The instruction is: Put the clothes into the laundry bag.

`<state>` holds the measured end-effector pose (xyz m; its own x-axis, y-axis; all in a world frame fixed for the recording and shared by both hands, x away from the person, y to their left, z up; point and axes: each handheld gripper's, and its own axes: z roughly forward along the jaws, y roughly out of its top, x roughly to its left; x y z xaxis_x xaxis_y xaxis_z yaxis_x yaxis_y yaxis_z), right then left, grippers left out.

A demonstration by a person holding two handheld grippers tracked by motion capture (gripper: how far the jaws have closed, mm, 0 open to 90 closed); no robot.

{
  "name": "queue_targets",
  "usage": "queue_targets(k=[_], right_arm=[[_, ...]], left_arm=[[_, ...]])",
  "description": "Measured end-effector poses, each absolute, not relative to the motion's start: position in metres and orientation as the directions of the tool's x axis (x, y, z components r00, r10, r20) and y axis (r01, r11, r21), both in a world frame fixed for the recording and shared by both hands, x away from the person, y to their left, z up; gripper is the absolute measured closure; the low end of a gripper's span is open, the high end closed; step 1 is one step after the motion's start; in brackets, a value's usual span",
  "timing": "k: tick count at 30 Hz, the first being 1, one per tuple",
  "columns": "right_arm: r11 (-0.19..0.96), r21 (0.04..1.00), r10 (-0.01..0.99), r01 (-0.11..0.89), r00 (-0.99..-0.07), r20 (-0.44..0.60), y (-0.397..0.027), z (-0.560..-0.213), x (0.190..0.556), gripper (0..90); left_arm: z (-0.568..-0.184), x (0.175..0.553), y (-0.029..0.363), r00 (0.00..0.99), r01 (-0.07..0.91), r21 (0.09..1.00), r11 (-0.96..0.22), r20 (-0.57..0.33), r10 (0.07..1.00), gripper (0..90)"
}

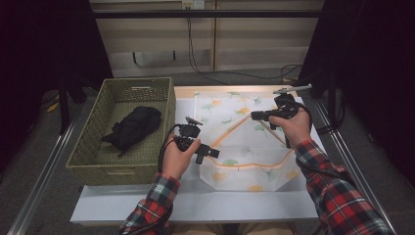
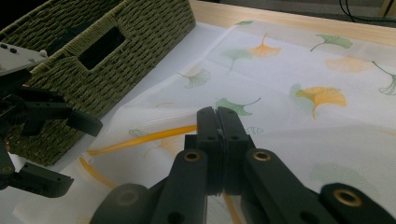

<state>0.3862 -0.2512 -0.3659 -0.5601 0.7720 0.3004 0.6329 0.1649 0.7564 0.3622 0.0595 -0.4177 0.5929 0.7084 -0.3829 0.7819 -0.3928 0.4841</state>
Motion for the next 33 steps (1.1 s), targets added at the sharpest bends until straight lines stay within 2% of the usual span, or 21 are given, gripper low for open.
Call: queue_targets(k=[6, 15, 33], right_arm=[[0.147, 0.758, 0.759, 0.636, -0.564, 0.325, -0.252, -0.364, 0.386, 89.9], [0.170, 0.757, 0.760, 0.631, -0.573, 0.306, -0.252, -0.361, 0.382, 89.9], [0.184, 0.750, 0.763, 0.636, -0.573, 0.299, -0.248, -0.366, 0.380, 89.9]], left_arm=[[-0.415, 0.360, 0.059, 0.599, 0.777, 0.491, -0.393, -0.388, 0.700, 3.2], [-0.402, 0.359, 0.061, 0.609, 0.768, 0.507, -0.390, -0.392, 0.690, 3.1], [-0.373, 0.379, 0.088, 0.624, 0.755, 0.516, -0.404, -0.378, 0.684, 3.1]])
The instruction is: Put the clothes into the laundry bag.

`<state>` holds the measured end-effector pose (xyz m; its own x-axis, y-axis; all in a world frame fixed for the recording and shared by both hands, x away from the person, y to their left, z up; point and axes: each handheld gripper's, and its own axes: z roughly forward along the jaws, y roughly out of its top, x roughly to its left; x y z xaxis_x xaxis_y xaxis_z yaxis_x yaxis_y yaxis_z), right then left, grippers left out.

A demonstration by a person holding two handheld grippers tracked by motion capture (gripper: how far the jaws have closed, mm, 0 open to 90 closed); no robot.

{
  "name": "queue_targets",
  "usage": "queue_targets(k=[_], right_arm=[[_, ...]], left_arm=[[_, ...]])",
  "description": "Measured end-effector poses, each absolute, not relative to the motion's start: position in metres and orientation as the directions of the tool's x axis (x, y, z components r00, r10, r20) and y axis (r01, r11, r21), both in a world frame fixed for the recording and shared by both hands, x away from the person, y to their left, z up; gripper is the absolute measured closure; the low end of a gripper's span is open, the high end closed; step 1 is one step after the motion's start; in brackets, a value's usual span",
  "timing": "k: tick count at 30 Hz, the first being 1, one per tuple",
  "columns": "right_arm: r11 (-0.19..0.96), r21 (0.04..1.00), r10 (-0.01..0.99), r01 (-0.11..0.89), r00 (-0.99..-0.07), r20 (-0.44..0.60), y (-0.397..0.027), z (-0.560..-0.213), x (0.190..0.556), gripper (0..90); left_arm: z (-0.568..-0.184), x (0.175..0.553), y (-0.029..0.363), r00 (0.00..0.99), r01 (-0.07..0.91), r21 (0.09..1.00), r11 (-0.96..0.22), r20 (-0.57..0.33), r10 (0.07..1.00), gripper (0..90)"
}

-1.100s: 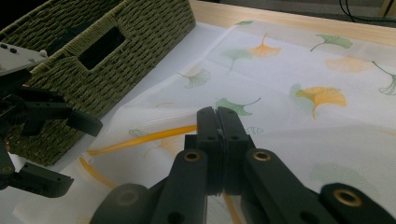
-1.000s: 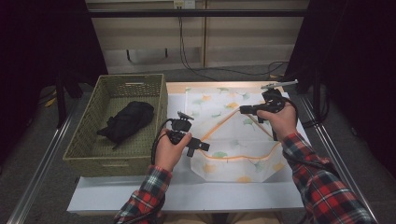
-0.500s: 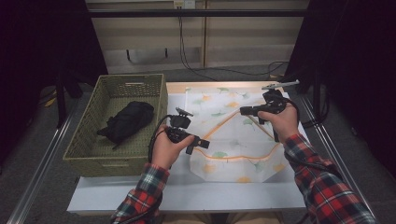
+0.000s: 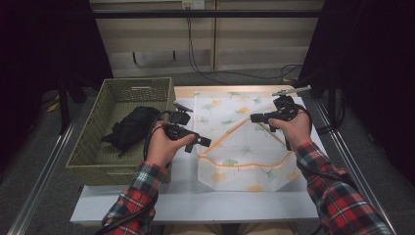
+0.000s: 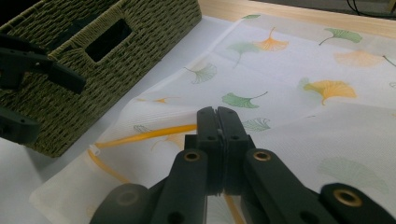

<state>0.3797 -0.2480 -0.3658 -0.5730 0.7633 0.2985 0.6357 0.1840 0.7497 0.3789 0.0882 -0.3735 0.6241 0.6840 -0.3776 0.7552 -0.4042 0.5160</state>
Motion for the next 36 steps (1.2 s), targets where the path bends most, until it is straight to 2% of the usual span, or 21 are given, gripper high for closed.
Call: queue_targets(k=[22, 36], right_arm=[[0.199, 0.743, 0.763, 0.639, -0.576, 0.292, -0.247, -0.371, 0.376, 89.9], [0.204, 0.737, 0.763, 0.644, -0.576, 0.292, -0.246, -0.373, 0.377, 89.9]], left_arm=[[-0.340, 0.398, 0.133, 0.612, 0.752, 0.534, -0.386, -0.350, 0.709, 1.8], [-0.343, 0.412, 0.173, 0.535, 0.799, 0.501, -0.333, -0.338, 0.774, 2.6]])
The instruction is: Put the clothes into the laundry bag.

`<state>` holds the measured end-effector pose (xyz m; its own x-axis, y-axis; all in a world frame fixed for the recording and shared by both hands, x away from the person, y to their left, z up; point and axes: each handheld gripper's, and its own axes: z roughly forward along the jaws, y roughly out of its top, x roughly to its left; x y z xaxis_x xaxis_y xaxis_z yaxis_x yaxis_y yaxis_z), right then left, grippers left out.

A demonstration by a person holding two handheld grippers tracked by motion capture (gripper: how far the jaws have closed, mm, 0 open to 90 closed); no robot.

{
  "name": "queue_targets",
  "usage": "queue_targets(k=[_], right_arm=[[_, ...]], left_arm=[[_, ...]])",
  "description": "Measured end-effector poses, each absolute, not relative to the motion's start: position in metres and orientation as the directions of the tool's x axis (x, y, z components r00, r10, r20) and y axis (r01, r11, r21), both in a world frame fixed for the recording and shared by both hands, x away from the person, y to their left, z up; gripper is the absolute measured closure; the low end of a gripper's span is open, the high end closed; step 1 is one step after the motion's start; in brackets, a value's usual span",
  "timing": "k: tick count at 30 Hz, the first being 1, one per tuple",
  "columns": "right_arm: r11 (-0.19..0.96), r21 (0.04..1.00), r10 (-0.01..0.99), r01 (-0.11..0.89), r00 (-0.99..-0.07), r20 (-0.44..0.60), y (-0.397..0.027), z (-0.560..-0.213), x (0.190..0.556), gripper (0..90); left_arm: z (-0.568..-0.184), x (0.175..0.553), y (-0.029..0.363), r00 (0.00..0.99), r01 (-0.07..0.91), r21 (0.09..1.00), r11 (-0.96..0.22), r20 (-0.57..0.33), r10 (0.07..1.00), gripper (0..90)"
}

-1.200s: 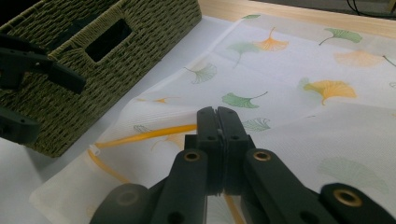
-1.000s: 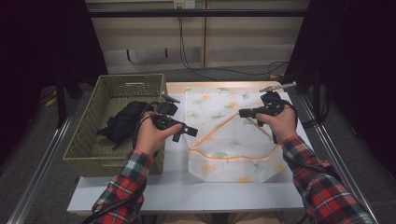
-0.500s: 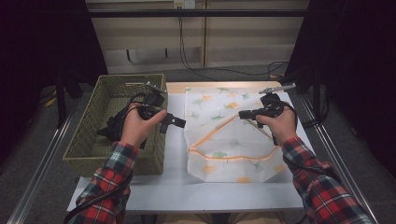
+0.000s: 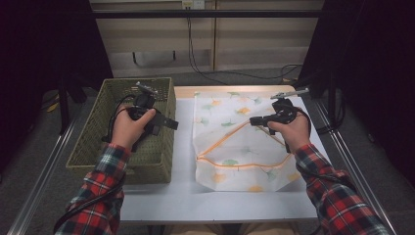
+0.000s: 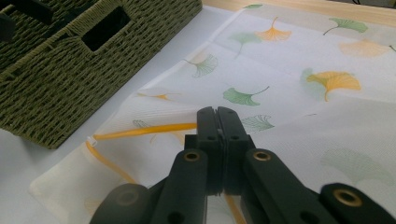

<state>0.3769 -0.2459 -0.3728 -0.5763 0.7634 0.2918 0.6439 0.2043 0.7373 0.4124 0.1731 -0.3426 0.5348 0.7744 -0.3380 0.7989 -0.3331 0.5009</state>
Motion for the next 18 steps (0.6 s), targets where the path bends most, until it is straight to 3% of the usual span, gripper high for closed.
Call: queue_targets(k=[18], right_arm=[[0.210, 0.734, 0.765, 0.646, -0.576, 0.289, -0.246, -0.373, 0.378, 89.9]], left_arm=[[-0.357, 0.435, 0.207, 0.485, 0.826, 0.468, -0.315, -0.304, 0.820, 2.2]])
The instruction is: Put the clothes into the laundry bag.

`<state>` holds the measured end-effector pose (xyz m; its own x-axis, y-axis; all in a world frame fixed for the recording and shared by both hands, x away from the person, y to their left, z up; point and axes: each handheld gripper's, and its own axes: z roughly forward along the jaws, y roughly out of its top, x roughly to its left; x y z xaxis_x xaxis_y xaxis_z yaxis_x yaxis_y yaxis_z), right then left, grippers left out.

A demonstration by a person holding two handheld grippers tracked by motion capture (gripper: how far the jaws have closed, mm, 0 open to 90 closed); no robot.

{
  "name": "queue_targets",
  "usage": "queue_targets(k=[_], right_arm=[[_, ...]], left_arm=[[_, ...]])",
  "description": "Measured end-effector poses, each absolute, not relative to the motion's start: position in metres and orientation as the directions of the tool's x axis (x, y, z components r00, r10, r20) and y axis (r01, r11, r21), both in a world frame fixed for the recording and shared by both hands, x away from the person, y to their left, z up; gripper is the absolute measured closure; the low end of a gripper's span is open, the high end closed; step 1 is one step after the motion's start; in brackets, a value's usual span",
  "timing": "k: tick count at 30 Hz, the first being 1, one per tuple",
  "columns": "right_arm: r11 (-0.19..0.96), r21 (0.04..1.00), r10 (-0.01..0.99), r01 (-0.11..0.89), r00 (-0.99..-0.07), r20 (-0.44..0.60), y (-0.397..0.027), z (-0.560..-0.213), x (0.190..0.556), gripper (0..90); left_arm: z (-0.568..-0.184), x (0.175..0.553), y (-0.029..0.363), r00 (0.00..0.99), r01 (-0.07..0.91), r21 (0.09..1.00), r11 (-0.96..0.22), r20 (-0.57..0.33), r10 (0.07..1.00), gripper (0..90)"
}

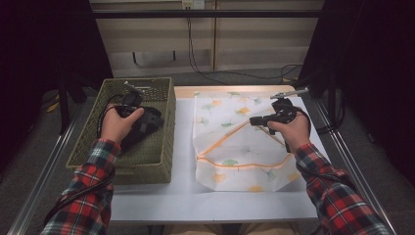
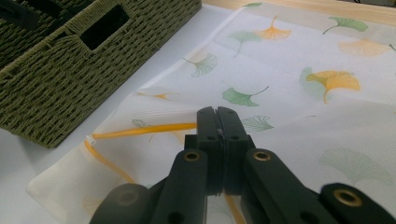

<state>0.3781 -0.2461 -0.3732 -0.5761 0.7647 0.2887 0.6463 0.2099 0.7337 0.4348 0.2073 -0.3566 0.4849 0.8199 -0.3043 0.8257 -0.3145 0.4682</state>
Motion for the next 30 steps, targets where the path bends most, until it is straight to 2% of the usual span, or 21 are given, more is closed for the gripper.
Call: queue_targets(k=[8, 17, 30], right_arm=[[0.207, 0.730, 0.767, 0.651, -0.572, 0.292, -0.249, -0.373, 0.377, 89.9], [0.208, 0.727, 0.769, 0.655, -0.568, 0.293, -0.249, -0.377, 0.377, 89.9], [0.221, 0.727, 0.767, 0.651, -0.576, 0.283, -0.247, -0.378, 0.378, 89.9]], left_arm=[[-0.361, 0.444, 0.218, 0.456, 0.840, 0.453, -0.299, -0.290, 0.841, 2.2], [-0.365, 0.451, 0.232, 0.469, 0.823, 0.472, -0.316, -0.252, 0.846, 2.7], [-0.387, 0.459, 0.251, 0.452, 0.823, 0.473, -0.314, -0.210, 0.867, 4.4]])
